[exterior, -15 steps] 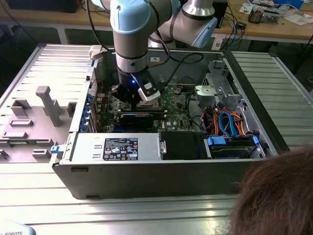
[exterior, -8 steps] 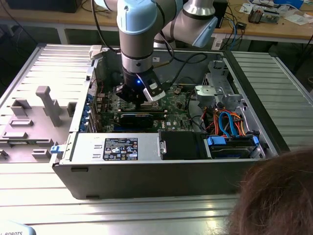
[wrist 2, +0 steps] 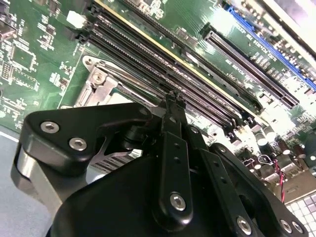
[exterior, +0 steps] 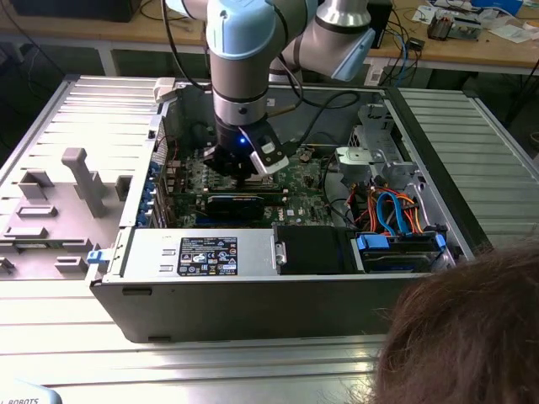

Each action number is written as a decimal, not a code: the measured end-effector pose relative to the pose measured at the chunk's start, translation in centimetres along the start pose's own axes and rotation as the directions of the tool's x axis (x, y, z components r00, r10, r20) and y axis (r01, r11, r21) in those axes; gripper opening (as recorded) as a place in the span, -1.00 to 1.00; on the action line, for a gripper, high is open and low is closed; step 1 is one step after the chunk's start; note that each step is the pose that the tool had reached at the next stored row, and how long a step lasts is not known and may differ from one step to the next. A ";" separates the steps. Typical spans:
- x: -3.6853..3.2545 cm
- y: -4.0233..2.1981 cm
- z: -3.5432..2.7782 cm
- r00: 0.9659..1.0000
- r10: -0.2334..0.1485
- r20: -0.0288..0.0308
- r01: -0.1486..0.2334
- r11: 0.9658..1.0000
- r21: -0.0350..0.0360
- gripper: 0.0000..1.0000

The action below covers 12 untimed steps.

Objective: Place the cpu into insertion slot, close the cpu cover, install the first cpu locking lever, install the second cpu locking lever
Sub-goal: 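Install the second cpu locking lever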

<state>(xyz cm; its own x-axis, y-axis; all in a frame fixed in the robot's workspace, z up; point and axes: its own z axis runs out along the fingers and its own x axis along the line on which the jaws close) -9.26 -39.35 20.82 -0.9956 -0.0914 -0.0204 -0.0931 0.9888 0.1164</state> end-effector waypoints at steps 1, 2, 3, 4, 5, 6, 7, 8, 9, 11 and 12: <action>-0.11 -0.01 0.01 1.000 0.000 0.000 0.000 1.000 0.001 -0.79; -0.22 -0.02 0.01 1.000 0.000 0.000 0.000 1.000 0.001 -0.79; -0.28 -0.03 0.01 1.000 0.000 0.000 0.000 1.000 0.002 -0.79; -0.34 -0.04 0.00 1.000 0.000 0.000 0.000 1.000 0.002 -0.79; -0.41 -0.04 0.01 1.000 0.000 0.000 0.000 1.000 0.003 -0.79; -0.50 -0.05 0.01 1.000 0.000 0.000 0.000 1.000 0.003 -0.79; -0.56 -0.05 0.01 1.000 0.000 0.000 0.000 1.000 0.003 -0.79; -0.69 -0.07 0.01 1.000 0.000 0.000 0.000 1.000 0.004 -0.79; -0.80 -0.07 0.01 1.000 0.000 -0.001 0.000 1.000 0.005 -0.79; -0.98 -0.09 0.01 1.000 0.000 -0.001 0.000 1.000 0.007 -0.79; -1.03 -0.10 0.01 1.000 0.000 -0.001 0.000 1.000 0.007 -0.79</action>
<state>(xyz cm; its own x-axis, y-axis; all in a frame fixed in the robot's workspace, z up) -8.23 -39.35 20.82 -0.9956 -0.0915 -0.0197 -0.0931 0.9896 0.1095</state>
